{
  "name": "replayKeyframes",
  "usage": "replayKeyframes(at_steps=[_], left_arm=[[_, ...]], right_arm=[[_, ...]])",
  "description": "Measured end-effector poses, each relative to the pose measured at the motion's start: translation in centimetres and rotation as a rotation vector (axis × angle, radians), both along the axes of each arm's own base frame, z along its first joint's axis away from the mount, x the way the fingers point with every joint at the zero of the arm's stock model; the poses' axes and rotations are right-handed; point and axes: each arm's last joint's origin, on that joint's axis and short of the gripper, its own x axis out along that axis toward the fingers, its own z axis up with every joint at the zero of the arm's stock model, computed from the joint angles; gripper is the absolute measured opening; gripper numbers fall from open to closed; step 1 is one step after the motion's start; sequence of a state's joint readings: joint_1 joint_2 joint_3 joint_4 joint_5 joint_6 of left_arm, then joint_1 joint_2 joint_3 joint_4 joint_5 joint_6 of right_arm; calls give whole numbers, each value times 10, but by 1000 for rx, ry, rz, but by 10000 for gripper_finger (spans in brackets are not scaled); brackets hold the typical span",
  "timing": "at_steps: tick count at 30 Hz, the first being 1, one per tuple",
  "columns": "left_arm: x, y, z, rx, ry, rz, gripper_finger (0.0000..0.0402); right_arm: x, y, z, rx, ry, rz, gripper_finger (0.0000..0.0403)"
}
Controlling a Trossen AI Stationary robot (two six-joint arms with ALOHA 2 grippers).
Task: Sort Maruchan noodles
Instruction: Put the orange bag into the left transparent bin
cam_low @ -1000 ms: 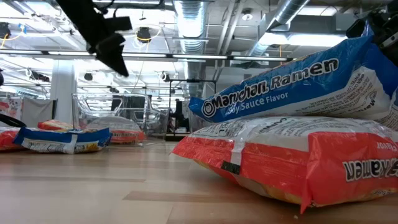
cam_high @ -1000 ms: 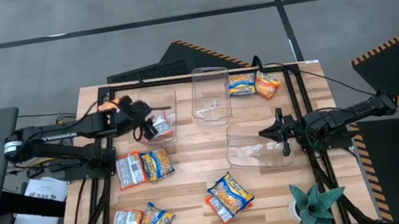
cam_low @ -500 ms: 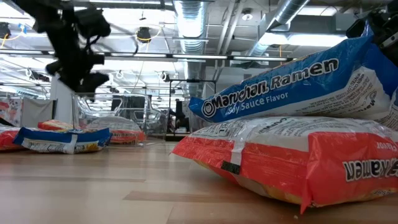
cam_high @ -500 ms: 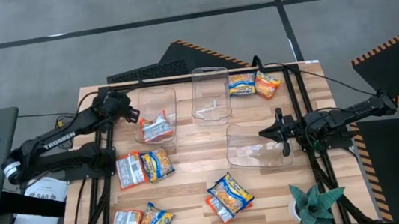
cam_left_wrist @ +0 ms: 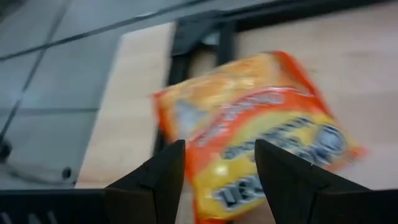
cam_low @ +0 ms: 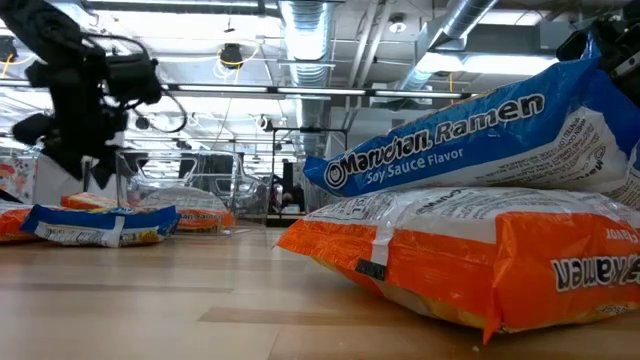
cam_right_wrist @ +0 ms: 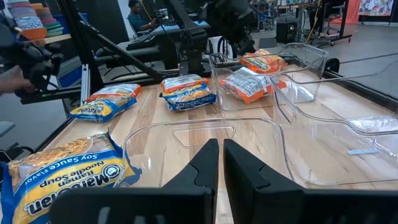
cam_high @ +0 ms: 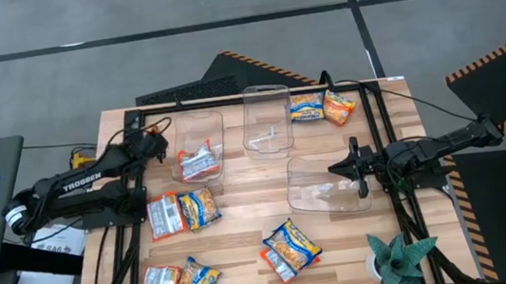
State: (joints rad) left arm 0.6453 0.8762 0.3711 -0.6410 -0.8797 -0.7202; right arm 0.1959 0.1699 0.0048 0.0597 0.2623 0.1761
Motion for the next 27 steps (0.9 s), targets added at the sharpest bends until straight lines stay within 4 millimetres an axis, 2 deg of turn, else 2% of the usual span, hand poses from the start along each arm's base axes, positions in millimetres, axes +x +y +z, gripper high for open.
replayKeyframes(at_steps=[6,14,21,24,27], left_arm=[[-8,-12,-25,19,-91,90,184],[-9,-16,-38,113,-163,129,184],[-11,-17,-46,124,-175,124,181],[-12,-18,-48,119,-166,123,158],[-13,-18,-48,115,-156,115,103]], right_arm=[[0,0,0,0,0,0,49],[0,0,0,0,0,0,49],[0,0,0,0,0,0,49],[0,0,0,0,0,0,49],[0,0,0,0,0,0,49]])
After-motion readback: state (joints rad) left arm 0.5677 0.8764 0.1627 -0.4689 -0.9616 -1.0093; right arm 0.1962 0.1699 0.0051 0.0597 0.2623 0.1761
